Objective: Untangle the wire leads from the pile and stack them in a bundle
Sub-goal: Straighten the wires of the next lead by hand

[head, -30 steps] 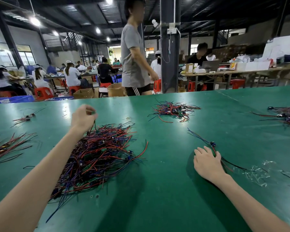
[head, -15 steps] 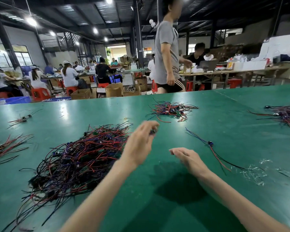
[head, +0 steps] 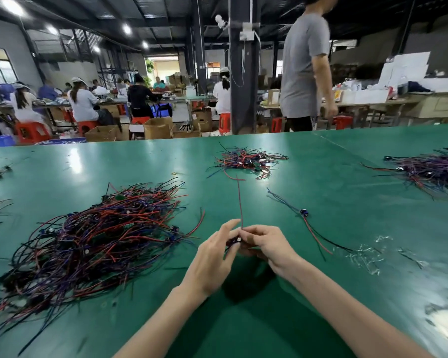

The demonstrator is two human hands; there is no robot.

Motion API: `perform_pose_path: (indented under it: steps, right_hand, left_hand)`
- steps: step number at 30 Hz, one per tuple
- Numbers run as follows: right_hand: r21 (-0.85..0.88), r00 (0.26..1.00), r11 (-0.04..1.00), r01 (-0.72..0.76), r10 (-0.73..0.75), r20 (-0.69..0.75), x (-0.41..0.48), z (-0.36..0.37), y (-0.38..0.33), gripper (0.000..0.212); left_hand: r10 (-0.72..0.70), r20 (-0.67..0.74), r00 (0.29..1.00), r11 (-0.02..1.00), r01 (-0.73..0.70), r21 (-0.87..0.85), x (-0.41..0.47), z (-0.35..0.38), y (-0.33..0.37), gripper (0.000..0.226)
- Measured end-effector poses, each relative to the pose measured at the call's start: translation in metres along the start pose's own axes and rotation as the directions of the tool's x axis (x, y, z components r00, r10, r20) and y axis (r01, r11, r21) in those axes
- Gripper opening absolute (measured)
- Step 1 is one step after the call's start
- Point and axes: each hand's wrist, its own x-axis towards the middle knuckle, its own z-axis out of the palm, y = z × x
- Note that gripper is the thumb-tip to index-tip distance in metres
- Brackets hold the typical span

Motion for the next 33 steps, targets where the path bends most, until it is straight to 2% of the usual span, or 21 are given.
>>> perform_pose_path:
  steps: [5,9,14,18,22,25,29,33]
  right_hand:
    - [0.018,0.997,1.0,-0.011,0.01,0.072,-0.0003,-0.002,0.0017,0.014]
    - [0.031,0.994,1.0,0.001,-0.004,0.11,-0.0019,-0.0007,0.0024,0.006]
    - [0.051,0.998,0.998,0.021,-0.024,0.06,-0.0017,0.0,0.0041,0.011]
    - [-0.091,0.995,0.993,0.079,-0.084,-0.052,0.0,0.0058,0.0053,0.013]
    - [-0.152,0.99,0.984,0.093,-0.109,-0.094,0.0007,0.0061,0.0063,0.013]
    - [-0.04,0.996,0.998,0.049,-0.051,-0.075,0.0011,0.0027,0.0043,0.013]
    - [0.231,0.999,0.973,-0.026,0.031,-0.02,0.0012,0.0007,0.0031,0.009]
    - [0.4,0.995,0.912,-0.094,0.099,0.007,0.0015,-0.0008,0.0027,0.009]
  left_hand:
    - [-0.101,-0.004,0.995,0.994,0.101,-0.032,-0.0037,-0.0021,0.0012,0.062]
    - [-0.117,-0.04,0.992,0.993,0.115,-0.038,-0.0057,-0.0017,0.0033,0.062]
    - [-0.191,-0.125,0.974,0.98,0.182,-0.078,-0.0049,0.0024,0.0009,0.056]
    - [-0.27,-0.102,0.957,0.958,0.257,-0.124,-0.0033,0.0045,-0.0031,0.049]
    - [-0.245,-0.036,0.969,0.969,0.245,0.003,-0.0044,0.0044,-0.0063,0.041]
    - [-0.214,-0.017,0.977,0.975,0.215,0.051,-0.0032,0.0044,-0.004,0.026]
    - [-0.253,-0.058,0.966,0.967,0.251,-0.037,-0.0014,0.0038,-0.0026,0.008]
    - [-0.245,-0.055,0.968,0.969,0.242,-0.052,-0.0008,0.0052,-0.0015,0.011]
